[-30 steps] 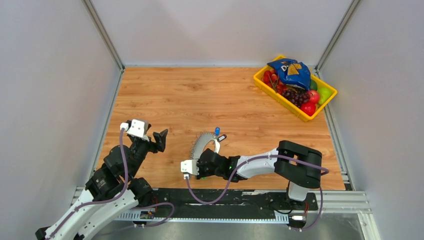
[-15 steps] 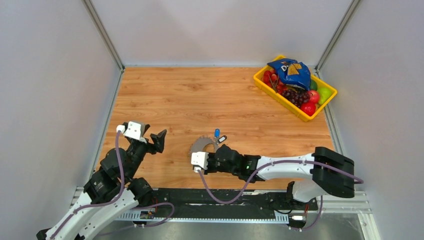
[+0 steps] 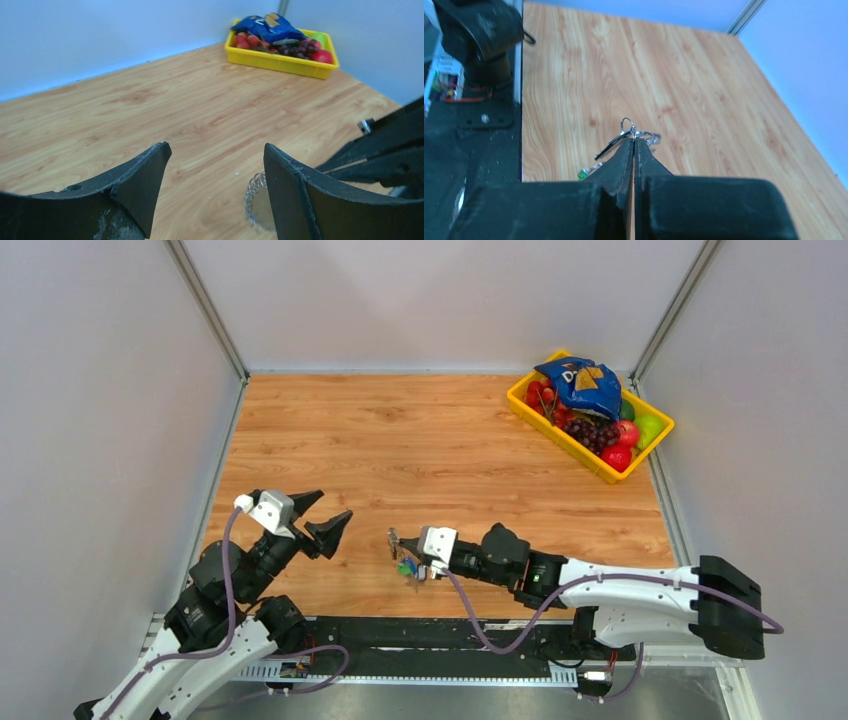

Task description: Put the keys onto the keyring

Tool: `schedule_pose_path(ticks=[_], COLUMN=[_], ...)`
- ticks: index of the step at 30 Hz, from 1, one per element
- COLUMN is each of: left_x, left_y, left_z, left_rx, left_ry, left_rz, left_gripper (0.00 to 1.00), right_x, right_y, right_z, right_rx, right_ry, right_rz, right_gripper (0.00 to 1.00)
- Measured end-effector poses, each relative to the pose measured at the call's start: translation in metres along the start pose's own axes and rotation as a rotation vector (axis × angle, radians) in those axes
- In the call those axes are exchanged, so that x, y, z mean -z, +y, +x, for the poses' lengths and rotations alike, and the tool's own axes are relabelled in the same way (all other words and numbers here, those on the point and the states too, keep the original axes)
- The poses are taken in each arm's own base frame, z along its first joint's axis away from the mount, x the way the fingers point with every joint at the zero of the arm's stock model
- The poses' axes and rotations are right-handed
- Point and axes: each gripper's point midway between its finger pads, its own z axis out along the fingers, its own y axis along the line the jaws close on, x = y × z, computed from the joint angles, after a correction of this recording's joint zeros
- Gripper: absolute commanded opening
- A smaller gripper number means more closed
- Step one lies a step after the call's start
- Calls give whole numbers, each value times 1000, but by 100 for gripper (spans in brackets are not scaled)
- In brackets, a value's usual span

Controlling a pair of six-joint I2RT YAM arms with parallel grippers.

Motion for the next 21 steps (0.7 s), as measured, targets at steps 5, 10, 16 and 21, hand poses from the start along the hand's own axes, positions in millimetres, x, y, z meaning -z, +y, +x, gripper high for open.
schedule_pose_path(ticks=[5, 10, 16, 21], left_x=[-8, -6, 1, 3], left_y=[-30, -50, -68, -83], left_z=[-4, -16, -47, -69], left_rx=[-4, 2, 28, 46], left_ry=[42, 33, -58, -134], left_rz=[153, 266, 365, 448], left_gripper=[78, 79, 79, 79], right_x=[17, 38, 60, 75], right_y=[-13, -21, -19, -13], right_z=[-50, -91, -128, -153], right_rx=[-23, -62, -99, -120], right_ry=[-157, -300, -432, -527], right_rz=[26, 25, -20, -73], right_gripper=[0, 0, 0, 0])
